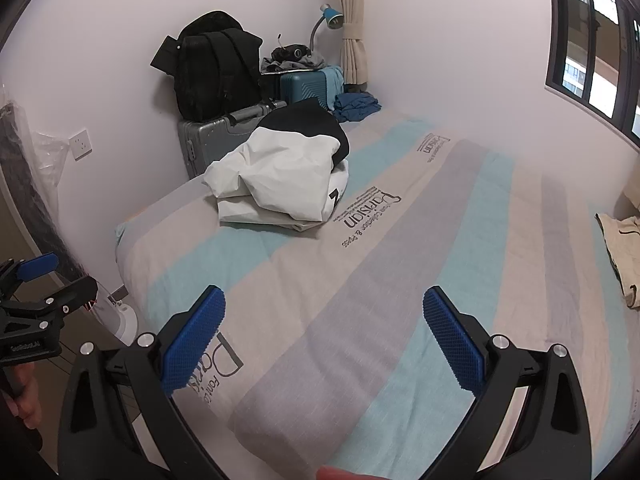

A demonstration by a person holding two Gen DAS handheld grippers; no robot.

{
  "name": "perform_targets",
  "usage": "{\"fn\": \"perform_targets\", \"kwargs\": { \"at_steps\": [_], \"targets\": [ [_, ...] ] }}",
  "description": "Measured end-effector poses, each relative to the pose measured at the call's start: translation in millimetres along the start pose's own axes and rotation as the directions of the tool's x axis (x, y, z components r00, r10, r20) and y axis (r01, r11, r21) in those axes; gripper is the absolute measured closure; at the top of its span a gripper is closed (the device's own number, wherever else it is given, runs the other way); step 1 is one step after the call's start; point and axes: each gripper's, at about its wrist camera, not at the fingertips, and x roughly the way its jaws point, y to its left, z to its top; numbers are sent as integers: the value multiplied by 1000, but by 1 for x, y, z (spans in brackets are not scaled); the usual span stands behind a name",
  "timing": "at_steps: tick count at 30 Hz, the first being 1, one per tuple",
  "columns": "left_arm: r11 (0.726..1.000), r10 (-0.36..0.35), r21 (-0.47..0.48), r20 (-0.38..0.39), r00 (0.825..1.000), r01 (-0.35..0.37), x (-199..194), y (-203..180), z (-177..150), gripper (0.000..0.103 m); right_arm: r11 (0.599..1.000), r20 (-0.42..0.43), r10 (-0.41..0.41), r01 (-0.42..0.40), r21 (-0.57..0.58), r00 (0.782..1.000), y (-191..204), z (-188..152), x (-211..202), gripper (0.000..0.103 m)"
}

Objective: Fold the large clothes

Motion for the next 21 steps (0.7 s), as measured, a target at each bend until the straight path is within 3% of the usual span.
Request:
{"fn": "perform_targets", "kwargs": {
  "at_steps": [17, 21],
  "targets": [
    [1000, -10, -17, -25, 1000, 10, 8, -3, 0, 6, 1000, 7, 8, -8, -15, 1000, 6, -1, -1, 8],
    [1000, -7, -11, 10, 1000, 7, 3, -6, -4, 6, 1000, 2, 8, -7, -12, 1000, 7, -3, -1, 8]
  ]
}}
